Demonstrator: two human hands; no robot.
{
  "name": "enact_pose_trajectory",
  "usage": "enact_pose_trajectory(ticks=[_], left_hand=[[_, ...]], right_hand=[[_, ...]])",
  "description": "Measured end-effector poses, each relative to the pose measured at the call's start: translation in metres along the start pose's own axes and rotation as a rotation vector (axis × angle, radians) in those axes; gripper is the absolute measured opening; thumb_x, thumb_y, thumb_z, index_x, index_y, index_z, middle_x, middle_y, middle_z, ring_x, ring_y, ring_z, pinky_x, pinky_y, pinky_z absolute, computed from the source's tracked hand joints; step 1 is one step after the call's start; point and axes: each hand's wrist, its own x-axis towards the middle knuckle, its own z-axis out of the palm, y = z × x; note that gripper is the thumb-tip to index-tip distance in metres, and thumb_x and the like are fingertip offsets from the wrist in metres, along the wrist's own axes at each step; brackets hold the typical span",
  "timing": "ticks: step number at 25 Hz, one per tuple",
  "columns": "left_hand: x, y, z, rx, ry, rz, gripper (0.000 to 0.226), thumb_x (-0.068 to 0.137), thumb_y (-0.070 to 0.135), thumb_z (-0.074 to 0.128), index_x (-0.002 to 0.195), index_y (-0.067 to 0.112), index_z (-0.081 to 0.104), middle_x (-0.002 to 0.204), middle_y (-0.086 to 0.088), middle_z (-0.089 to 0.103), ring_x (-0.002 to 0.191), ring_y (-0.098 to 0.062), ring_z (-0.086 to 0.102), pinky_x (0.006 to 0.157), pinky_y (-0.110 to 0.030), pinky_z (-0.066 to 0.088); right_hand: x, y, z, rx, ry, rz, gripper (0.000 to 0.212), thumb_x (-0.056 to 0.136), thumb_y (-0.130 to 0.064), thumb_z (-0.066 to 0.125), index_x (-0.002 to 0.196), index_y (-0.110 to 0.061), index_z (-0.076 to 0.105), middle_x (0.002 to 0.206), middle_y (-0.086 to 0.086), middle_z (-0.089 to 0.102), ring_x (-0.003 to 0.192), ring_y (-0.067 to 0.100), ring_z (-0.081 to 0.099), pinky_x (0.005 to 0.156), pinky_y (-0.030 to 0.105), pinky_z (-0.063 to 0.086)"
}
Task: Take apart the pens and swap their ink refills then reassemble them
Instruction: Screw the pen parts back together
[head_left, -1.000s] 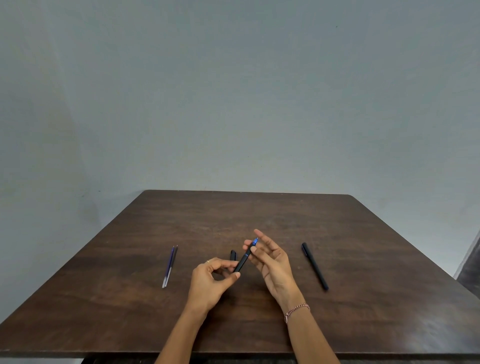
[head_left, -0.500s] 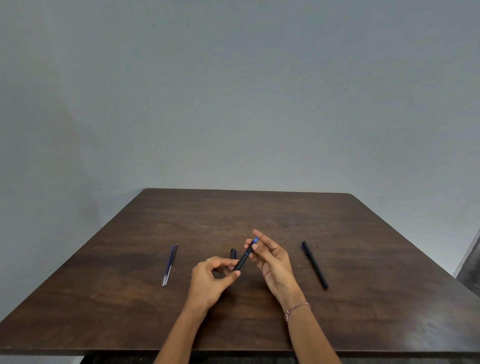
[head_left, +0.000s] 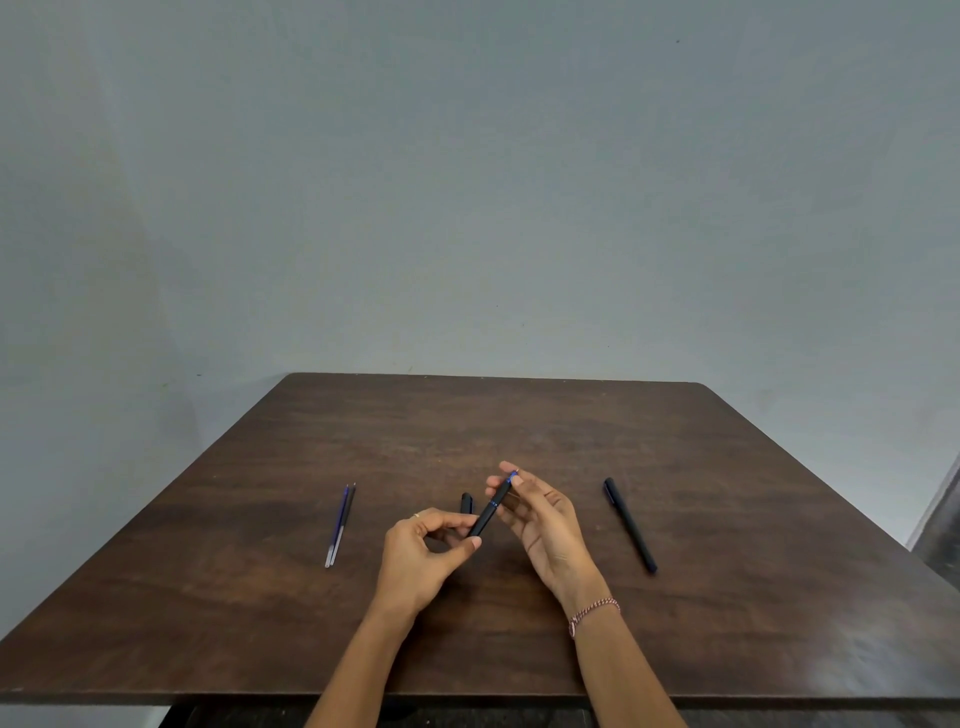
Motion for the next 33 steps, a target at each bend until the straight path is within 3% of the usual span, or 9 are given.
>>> enact_pose_trajectory(ticks=[5,9,13,20,24,28,33], left_hand=[[-0.0007,-0.0012,0.0005,-0.003,-0.011,-0.007,0.028,0.069,0.006,0.081,0.082,0.03,0.074,0.077,0.003,0.07,0.071,-0.002,0.063,0.07,-0.01,0.046],[-0.0001,-0.0014,0.0005,-0.003,-0.006,-0.003,0.03,0.069,0.006,0.081,0.082,0.032,0.073,0.077,0.003,0.07,0.071,-0.002,0.063,0.069,-0.01,0.046],[0.0,-0.0021,0.0006,-0.001,-0.005,-0.008,0.03,0.069,0.007,0.081,0.081,0.033,0.072,0.077,0.004,0.07,0.071,-0.002,0.063,0.069,-0.01,0.047],[0.001,-0.0058,0.0015,0.009,-0.005,-0.01,0.031,0.069,0.01,0.081,0.08,0.036,0.072,0.077,0.005,0.07,0.072,-0.002,0.064,0.068,-0.009,0.046],[0.0018,-0.007,0.0017,-0.012,0.014,0.0,0.033,0.068,0.008,0.082,0.079,0.037,0.072,0.076,0.005,0.071,0.071,-0.002,0.064,0.069,-0.009,0.046],[0.001,-0.0064,0.0019,-0.013,0.006,-0.005,0.033,0.068,0.008,0.081,0.08,0.037,0.071,0.077,0.005,0.07,0.073,-0.002,0.064,0.07,-0.008,0.047],[0.0011,-0.0069,0.002,-0.044,0.005,-0.007,0.032,0.068,0.005,0.081,0.08,0.034,0.073,0.076,0.002,0.071,0.068,-0.002,0.063,0.066,-0.008,0.046]], right_hand=[[0.0003,0.0014,-0.0009,-0.004,0.039,-0.017,0.019,0.075,-0.013,0.07,0.094,-0.011,0.071,0.091,0.011,0.073,0.086,0.018,0.07,0.067,0.024,0.056],[-0.0014,-0.0007,-0.0013,0.033,-0.069,-0.012,0.031,0.089,-0.002,0.055,0.117,-0.011,0.064,0.111,0.016,0.07,0.1,0.023,0.069,0.077,0.027,0.057],[-0.002,0.001,-0.0018,-0.007,-0.08,-0.028,0.038,0.088,0.009,0.053,0.12,-0.011,0.062,0.106,0.016,0.072,0.098,0.023,0.07,0.076,0.026,0.057],[-0.0019,0.0004,-0.0007,-0.046,-0.008,-0.033,0.044,0.067,-0.006,0.075,0.11,-0.013,0.069,0.092,0.008,0.074,0.088,0.016,0.071,0.068,0.022,0.056],[-0.0018,-0.0018,0.0013,0.024,-0.03,-0.01,0.032,0.081,-0.012,0.064,0.112,-0.011,0.067,0.106,0.013,0.072,0.101,0.021,0.069,0.077,0.027,0.057],[-0.0043,-0.0028,-0.0004,0.054,-0.073,0.014,0.03,0.093,-0.005,0.047,0.119,-0.006,0.062,0.116,0.018,0.068,0.111,0.027,0.065,0.082,0.03,0.057],[-0.0042,-0.0028,0.0024,0.044,-0.067,0.006,0.032,0.08,-0.007,0.062,0.112,-0.008,0.067,0.106,0.018,0.072,0.097,0.025,0.071,0.074,0.028,0.057]])
